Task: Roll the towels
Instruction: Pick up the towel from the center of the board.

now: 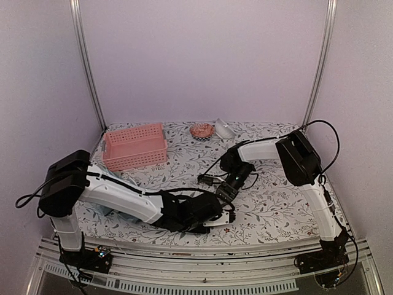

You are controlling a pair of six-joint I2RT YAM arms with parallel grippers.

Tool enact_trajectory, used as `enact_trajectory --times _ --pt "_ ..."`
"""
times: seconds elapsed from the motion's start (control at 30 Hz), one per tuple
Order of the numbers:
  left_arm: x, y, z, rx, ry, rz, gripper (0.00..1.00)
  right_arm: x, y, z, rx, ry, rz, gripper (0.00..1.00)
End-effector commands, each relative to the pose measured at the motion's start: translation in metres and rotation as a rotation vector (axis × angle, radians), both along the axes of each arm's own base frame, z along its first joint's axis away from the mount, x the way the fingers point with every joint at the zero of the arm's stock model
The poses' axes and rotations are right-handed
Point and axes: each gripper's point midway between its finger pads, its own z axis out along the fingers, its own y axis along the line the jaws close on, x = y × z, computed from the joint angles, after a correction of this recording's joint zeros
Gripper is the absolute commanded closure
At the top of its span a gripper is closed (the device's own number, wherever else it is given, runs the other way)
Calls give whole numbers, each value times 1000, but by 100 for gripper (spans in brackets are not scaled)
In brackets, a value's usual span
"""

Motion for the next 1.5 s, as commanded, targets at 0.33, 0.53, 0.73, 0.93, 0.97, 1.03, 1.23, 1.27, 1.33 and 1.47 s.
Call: enact_trajectory --times 0.33,0.53,0.73,0.93,0.97,1.03,1.23,1.27,1.33,1.47 --pt "32 17 -52 240 -196 53 46 -18 -39 -63 -190 -1 104 87" --pt "34 23 -64 206 -121 93 68 1 -45 -39 -148 -46 63 71" --pt "36 18 -53 105 -42 119 89 39 -66 55 2 -219 -37 52" --pt "47 16 -33 6 -6 180 94 63 -111 110 22 -453 -206 48" --pt "49 16 -29 -8 -1 191 94 66 -119 114 27 -499 -246 48" --pt "53 16 -23 -28 5 209 96 65 -135 121 59 -586 -330 48" --pt "65 13 -6 -65 31 266 98 23 -150 107 154 -645 -386 48" --pt "68 12 -1 -76 40 282 98 28 -151 107 141 -658 -391 48" --pt "73 9 10 -109 55 310 98 34 -150 105 130 -655 -402 49" --pt "84 4 27 -148 73 358 99 39 -147 92 103 -596 -390 51"
